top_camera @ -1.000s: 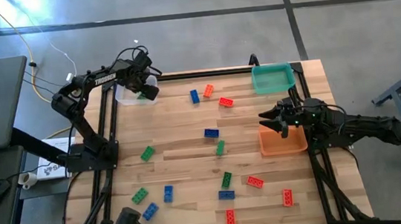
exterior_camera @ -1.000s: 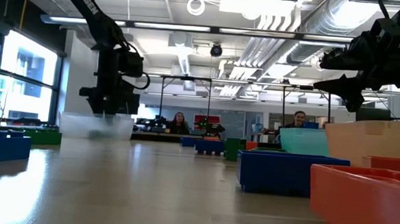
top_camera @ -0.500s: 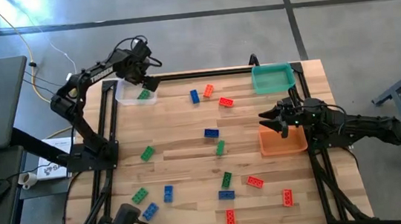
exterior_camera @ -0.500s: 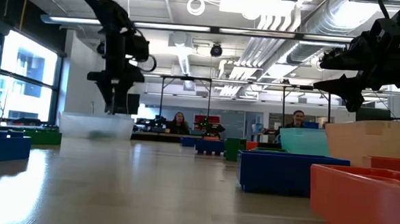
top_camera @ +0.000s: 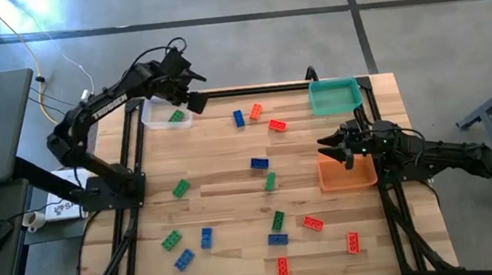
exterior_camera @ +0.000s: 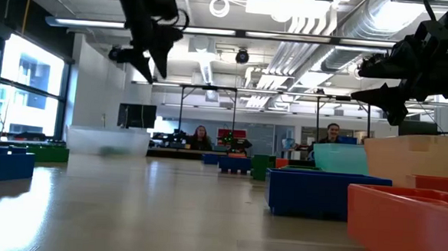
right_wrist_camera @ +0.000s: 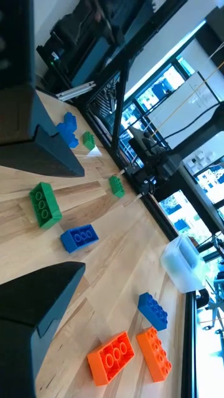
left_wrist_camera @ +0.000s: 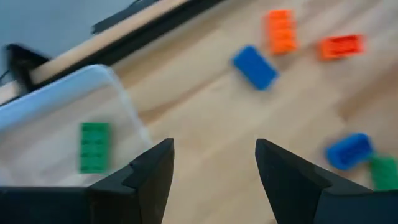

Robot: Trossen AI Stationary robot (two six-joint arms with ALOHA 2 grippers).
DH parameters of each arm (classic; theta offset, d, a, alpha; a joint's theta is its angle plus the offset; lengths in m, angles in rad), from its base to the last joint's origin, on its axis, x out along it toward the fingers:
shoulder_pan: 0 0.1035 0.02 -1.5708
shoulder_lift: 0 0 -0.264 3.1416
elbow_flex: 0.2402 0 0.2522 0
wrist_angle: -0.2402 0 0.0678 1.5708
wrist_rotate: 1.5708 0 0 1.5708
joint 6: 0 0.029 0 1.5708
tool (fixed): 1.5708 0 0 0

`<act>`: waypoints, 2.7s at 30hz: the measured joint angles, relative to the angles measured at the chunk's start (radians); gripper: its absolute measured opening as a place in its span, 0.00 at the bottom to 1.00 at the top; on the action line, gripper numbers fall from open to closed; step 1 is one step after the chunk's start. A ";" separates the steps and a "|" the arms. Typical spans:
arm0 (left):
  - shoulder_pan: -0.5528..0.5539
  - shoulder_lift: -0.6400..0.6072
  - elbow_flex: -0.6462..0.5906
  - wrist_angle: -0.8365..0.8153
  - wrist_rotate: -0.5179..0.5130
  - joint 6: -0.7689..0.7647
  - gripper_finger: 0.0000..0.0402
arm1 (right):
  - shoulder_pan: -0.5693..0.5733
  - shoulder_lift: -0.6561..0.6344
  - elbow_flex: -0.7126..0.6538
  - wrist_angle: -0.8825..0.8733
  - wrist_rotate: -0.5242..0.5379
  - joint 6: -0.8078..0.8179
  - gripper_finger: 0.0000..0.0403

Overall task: Sort & place blocks by color
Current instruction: Put the orange game piece into the blue bin

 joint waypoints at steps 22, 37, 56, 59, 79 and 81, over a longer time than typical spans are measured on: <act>-0.467 -0.138 -0.004 -0.037 -0.003 -0.266 0.53 | 0.000 0.000 0.002 0.087 0.118 0.089 0.55; -0.490 -0.137 -0.012 -0.039 -0.220 -0.234 0.53 | 0.000 0.243 0.321 0.089 0.136 -0.198 0.55; -0.249 -0.137 -0.012 -0.034 -0.253 0.075 0.53 | -0.043 0.994 0.900 -0.454 0.241 -0.407 0.55; -0.220 -0.137 -0.009 -0.036 -0.253 0.116 0.53 | -0.083 1.099 0.976 -0.526 0.198 -0.387 0.55; -0.122 -0.137 0.001 -0.029 -0.250 0.254 0.53 | -0.206 1.687 1.411 -0.842 0.178 -0.439 0.55; -0.122 -0.137 0.001 -0.029 -0.249 0.263 0.53 | -0.210 1.727 1.447 -0.867 0.178 -0.446 0.55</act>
